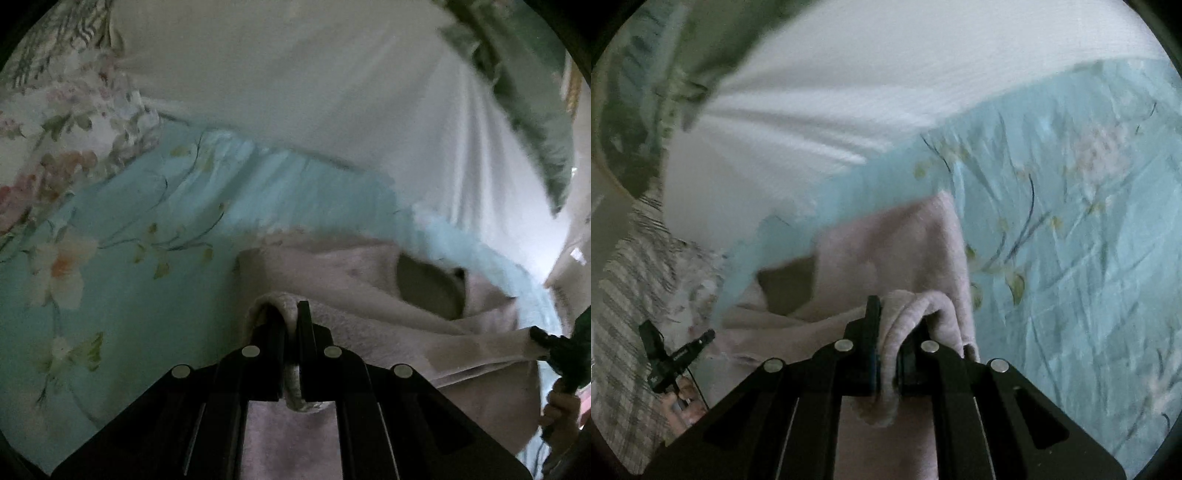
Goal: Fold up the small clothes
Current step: 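Grasp the sweater edge with the left gripper while the right gripper holds the cuff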
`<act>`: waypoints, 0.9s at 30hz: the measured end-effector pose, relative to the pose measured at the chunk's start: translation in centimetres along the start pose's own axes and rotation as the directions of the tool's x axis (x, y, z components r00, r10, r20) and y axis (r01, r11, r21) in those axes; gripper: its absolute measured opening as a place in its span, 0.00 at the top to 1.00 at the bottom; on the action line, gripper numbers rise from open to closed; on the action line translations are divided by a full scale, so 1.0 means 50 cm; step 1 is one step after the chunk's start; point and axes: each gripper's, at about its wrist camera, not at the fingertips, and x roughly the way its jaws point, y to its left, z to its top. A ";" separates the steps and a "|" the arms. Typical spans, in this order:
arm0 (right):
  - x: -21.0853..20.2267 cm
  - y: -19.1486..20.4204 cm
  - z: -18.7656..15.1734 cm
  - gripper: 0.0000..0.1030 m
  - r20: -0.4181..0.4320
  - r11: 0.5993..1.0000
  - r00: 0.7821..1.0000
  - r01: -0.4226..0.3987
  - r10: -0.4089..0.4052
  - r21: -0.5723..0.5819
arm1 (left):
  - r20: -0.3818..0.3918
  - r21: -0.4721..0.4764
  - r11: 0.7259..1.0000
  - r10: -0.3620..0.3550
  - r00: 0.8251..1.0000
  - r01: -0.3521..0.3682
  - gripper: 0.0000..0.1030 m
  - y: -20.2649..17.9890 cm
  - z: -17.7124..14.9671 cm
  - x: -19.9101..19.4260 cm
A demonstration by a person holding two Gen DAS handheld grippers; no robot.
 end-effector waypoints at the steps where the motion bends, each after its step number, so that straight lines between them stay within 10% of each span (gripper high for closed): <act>1: 0.006 -0.010 -0.001 0.92 -0.017 1.000 1.000 0.006 -0.005 0.023 | -0.016 0.001 1.000 0.007 1.000 -0.007 0.95 0.003 -0.001 0.014; 6: -0.055 -0.021 -0.015 0.86 0.040 0.997 0.999 -0.021 0.018 0.068 | -0.047 0.002 1.000 0.014 0.999 -0.014 0.79 0.013 -0.024 0.020; 8: -0.102 -0.007 -0.027 0.63 0.109 0.999 0.994 0.005 -0.010 0.045 | -0.029 0.011 1.000 -0.003 1.000 0.003 0.62 0.009 -0.045 -0.018; 11: -0.138 0.046 -0.061 0.56 0.149 0.999 0.989 -0.011 0.017 -0.041 | -0.026 0.044 0.998 -0.049 0.998 0.050 0.57 -0.019 -0.085 -0.068; 16: -0.034 0.169 -0.137 0.56 -0.127 0.950 0.990 -0.096 0.060 -0.298 | -0.137 0.137 0.978 -0.140 0.981 0.158 0.55 -0.110 -0.166 -0.065; 20: 0.063 0.184 -0.143 0.59 -0.216 0.927 0.976 -0.047 -0.037 -0.371 | -0.180 0.227 0.970 -0.050 0.982 0.091 0.53 -0.171 -0.174 -0.007; 27: 0.070 0.121 0.006 0.59 0.036 0.948 0.983 0.181 -0.178 -0.263 | -0.133 0.227 0.974 0.054 0.990 -0.023 0.49 -0.150 -0.061 0.081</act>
